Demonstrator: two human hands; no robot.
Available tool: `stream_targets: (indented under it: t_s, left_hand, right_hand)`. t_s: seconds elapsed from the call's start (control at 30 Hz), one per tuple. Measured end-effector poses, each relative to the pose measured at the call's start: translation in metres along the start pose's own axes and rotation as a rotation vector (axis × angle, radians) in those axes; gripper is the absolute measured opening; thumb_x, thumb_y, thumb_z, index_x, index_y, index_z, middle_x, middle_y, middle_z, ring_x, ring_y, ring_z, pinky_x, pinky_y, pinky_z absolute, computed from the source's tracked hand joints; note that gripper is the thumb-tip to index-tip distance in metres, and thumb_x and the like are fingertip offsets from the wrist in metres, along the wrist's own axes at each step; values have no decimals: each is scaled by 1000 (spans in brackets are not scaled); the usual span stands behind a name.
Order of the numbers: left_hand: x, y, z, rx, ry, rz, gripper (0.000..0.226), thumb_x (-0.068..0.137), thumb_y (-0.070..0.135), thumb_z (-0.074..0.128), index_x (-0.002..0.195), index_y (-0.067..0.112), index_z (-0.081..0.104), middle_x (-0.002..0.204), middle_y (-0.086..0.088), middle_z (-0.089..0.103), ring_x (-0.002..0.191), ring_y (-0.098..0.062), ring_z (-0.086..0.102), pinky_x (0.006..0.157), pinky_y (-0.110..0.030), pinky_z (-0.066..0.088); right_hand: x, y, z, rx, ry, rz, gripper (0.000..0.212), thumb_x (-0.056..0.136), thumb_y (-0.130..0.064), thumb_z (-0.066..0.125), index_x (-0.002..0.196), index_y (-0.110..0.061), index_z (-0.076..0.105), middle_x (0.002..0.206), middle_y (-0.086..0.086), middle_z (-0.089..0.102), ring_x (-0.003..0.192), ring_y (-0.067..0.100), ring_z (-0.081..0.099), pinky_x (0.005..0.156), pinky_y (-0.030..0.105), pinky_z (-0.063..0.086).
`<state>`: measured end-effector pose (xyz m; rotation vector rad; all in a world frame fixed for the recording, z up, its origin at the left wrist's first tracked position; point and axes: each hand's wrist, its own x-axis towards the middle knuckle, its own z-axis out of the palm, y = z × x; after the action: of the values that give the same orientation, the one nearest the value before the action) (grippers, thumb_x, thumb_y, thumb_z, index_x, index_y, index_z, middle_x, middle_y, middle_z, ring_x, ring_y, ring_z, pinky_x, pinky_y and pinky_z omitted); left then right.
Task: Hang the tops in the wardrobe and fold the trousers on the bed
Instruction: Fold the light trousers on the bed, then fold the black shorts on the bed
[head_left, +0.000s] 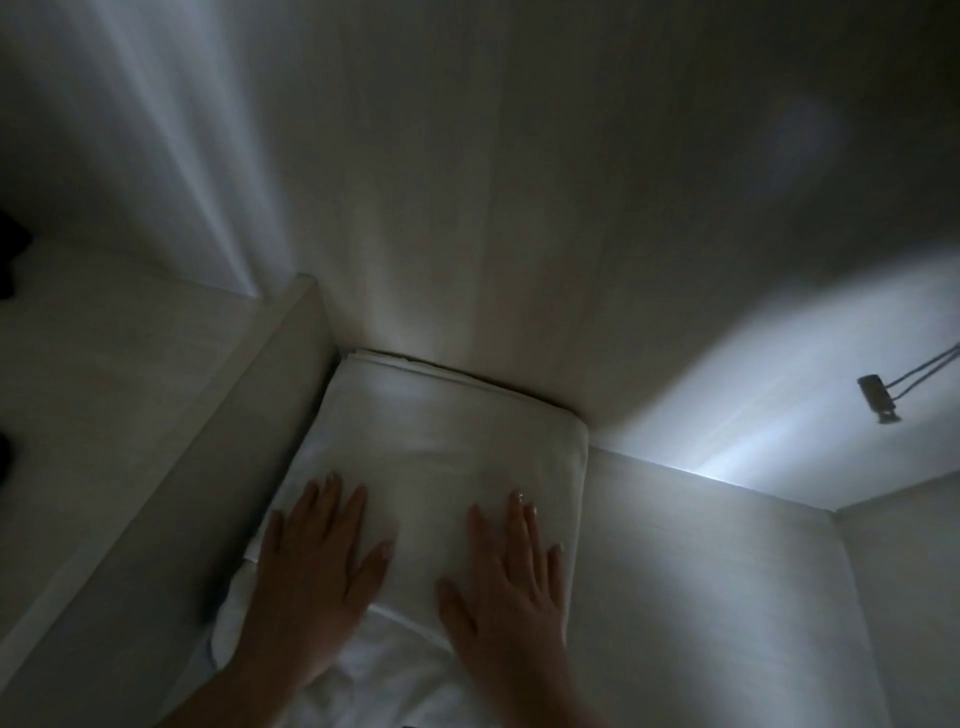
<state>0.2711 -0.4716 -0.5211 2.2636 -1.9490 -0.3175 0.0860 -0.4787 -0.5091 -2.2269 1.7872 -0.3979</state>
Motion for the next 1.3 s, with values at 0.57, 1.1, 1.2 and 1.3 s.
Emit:
stream_targets:
  t_s: [0.57, 1.1, 1.2, 1.3]
  left_hand:
    - [12, 4, 8, 18, -221, -90, 71, 94, 61, 29, 153, 24, 14, 161, -5, 6, 148, -19, 6, 118, -35, 7]
    - [-219, 28, -210, -814, 329, -246, 30, 87, 13, 65, 81, 42, 58, 81, 14, 68, 82, -3, 66, 77, -23, 49]
    - [-302, 28, -251, -855, 437, -254, 26, 88, 13, 64, 87, 39, 61, 88, 9, 72, 85, -6, 68, 80, -22, 52]
    - [-396, 28, -286, -921, 551, -276, 11, 90, 26, 64, 90, 36, 66, 88, 16, 72, 85, 1, 66, 78, -13, 49]
  right_hand:
    - [30, 10, 4, -17, -338, 74, 62, 91, -42, 41, 149, -27, 24, 160, 10, 6, 147, 24, 8, 114, 46, 20]
    - [-96, -152, -183, 843, -147, -76, 15, 86, -20, 61, 90, -30, 72, 97, -11, 73, 98, 10, 65, 93, 32, 49]
    - [-154, -189, -218, 1009, -188, -190, 21, 86, -17, 64, 82, -37, 70, 90, -16, 72, 93, 3, 66, 89, 27, 49]
    - [-219, -223, -248, 1133, -290, -351, 22, 90, -16, 61, 86, -36, 70, 90, -14, 74, 93, 3, 68, 86, 25, 49]
